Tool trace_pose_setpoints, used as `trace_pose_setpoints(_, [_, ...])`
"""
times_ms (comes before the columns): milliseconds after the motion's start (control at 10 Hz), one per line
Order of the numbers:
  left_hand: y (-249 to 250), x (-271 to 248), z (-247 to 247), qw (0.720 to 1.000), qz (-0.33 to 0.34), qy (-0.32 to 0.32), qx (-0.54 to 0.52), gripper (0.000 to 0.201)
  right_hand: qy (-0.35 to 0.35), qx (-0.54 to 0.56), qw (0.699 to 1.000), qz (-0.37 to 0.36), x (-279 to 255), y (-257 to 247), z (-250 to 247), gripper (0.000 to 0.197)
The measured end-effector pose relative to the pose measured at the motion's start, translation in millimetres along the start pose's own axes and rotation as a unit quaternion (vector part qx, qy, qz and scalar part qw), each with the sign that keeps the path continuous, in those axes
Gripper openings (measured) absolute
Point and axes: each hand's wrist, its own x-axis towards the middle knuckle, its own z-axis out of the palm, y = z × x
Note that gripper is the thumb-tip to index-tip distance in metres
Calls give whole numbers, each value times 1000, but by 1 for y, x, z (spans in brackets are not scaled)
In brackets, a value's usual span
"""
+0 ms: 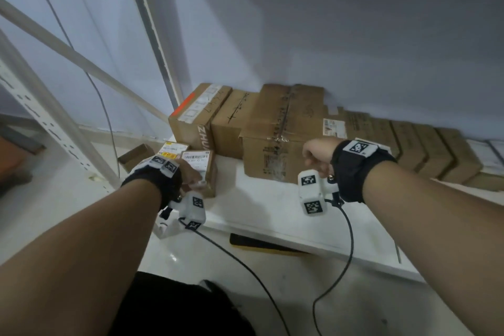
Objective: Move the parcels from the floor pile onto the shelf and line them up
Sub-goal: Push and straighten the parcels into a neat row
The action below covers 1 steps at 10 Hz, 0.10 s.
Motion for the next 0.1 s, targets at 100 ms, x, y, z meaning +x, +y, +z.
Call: trace_pose_setpoints(100, [4,4,9,998,3,29,52,45,-12,33,999,-16,4,-1,18,29])
